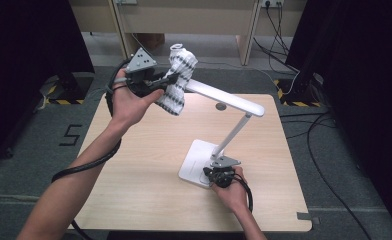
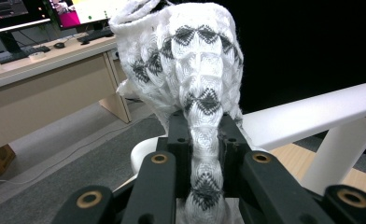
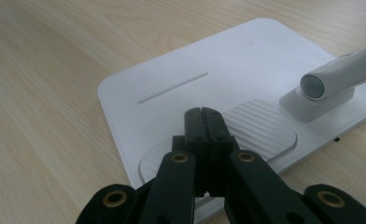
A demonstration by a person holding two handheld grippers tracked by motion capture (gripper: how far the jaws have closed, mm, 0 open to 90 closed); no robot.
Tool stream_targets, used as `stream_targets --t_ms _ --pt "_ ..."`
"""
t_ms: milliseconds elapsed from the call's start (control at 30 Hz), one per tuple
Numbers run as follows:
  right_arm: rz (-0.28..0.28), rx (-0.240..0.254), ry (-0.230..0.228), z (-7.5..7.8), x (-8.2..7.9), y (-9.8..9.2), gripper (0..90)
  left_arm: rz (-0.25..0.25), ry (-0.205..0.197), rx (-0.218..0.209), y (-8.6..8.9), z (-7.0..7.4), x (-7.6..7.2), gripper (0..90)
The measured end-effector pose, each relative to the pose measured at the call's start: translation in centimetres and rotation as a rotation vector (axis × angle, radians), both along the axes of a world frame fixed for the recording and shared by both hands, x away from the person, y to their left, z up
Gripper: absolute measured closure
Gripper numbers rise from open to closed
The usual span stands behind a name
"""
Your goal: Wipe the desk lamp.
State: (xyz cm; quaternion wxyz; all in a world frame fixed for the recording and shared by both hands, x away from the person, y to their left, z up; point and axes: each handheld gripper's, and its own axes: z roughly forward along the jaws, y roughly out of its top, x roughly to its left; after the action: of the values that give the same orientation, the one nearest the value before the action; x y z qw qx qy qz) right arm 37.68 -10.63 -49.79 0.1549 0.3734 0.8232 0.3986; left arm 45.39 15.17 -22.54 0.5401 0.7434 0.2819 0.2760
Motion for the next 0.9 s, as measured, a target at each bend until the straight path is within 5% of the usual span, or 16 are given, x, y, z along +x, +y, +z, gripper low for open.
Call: stream_targets --t_ms 900 --pt "0.000 -0.007 -0.007 0.0 0.0 0.1 90.0 -0.026 0.014 0.013 -2.5 0.2 0.1 78.4"
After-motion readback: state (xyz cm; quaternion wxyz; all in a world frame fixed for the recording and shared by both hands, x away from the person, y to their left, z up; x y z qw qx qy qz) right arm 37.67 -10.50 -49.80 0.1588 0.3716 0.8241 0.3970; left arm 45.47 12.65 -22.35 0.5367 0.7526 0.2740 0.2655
